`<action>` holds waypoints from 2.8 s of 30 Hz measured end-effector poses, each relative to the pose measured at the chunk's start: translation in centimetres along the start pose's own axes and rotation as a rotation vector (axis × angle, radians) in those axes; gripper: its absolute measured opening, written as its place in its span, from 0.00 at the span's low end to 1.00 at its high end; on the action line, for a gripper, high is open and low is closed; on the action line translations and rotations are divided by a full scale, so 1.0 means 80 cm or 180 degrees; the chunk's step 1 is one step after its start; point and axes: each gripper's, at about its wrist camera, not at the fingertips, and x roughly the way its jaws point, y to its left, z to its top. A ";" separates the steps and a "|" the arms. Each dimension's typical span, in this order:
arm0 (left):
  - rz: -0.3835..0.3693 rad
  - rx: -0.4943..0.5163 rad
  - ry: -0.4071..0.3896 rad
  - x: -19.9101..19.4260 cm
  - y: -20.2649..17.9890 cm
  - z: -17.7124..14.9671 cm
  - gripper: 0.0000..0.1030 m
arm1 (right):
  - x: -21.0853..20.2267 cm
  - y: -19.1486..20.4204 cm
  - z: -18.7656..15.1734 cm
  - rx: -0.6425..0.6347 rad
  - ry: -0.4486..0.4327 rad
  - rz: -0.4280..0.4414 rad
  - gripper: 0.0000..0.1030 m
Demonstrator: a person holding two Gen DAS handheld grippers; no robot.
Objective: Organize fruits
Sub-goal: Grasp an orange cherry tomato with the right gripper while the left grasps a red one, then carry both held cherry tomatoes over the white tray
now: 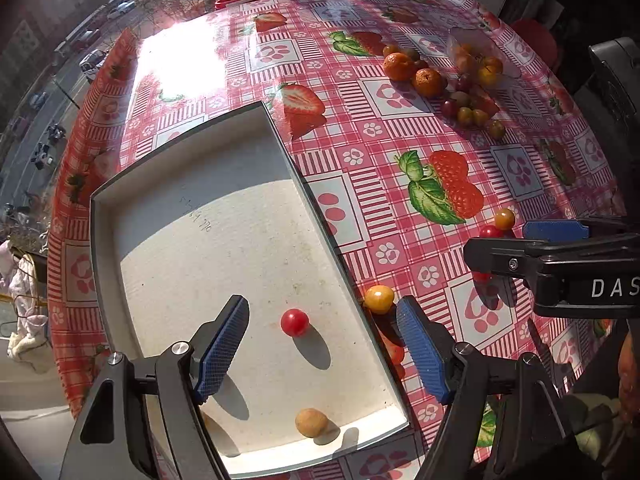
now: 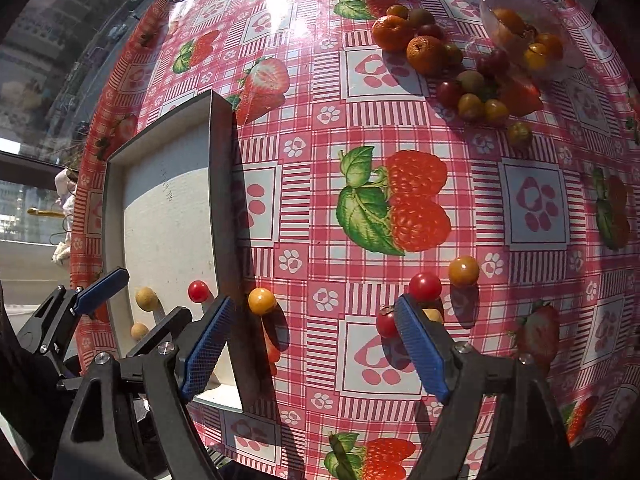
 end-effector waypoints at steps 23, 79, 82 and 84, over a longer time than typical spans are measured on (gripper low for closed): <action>-0.0288 0.0490 0.0323 0.073 -0.120 0.019 0.75 | 0.026 -0.127 0.009 0.0625 0.0061 0.0027 0.53; -0.0374 0.0123 0.0445 0.077 -0.099 0.015 0.24 | -0.006 -0.177 -0.028 0.0766 -0.0044 0.0409 0.21; -0.0353 0.0230 0.0438 0.077 -0.098 0.010 0.24 | -0.007 -0.185 -0.033 0.0804 -0.0032 0.0396 0.21; -0.0321 0.0282 0.0445 0.076 -0.098 0.009 0.24 | -0.005 -0.189 -0.036 0.0822 -0.0018 0.0388 0.21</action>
